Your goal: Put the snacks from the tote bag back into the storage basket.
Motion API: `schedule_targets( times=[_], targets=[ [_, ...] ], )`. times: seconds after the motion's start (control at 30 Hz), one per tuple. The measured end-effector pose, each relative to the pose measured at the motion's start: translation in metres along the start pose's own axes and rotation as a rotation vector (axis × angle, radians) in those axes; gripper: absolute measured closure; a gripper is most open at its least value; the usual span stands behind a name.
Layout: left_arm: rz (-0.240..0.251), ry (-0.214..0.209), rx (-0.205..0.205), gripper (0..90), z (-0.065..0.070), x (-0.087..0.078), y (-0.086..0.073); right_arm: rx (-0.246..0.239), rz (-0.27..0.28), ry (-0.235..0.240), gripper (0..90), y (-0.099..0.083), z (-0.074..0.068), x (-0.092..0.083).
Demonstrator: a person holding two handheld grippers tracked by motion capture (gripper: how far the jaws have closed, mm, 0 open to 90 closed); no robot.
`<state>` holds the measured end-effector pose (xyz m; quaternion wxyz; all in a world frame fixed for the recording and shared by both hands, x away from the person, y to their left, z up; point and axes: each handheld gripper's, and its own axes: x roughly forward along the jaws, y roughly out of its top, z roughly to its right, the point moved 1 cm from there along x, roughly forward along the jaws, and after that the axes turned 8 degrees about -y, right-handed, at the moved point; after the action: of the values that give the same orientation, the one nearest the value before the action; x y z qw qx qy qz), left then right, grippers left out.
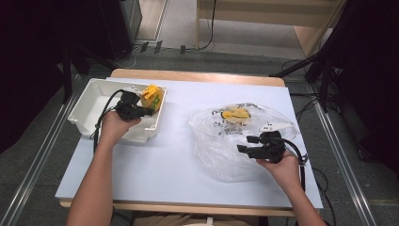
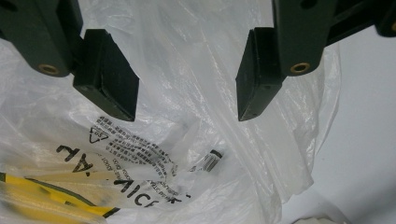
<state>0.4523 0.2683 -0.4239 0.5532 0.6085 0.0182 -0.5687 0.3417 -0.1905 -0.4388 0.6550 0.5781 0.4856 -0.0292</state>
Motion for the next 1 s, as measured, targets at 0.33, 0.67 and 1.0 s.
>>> schedule_targets(
  times=[0.33,0.67,1.0],
  targets=[
    [-0.023,0.021,-0.025,90.0,-0.006,0.014,-0.005,0.002,0.000,-0.005,40.3,-0.002,0.001,-0.002],
    [-0.023,0.045,-0.024,90.0,-0.008,0.016,-0.006,-0.002,0.000,-0.004,40.8,-0.002,0.000,-0.002],
    [-0.025,0.048,-0.032,90.0,-0.011,0.016,-0.008,-0.004,-0.002,-0.003,41.1,-0.003,0.000,-0.002]
  ],
)
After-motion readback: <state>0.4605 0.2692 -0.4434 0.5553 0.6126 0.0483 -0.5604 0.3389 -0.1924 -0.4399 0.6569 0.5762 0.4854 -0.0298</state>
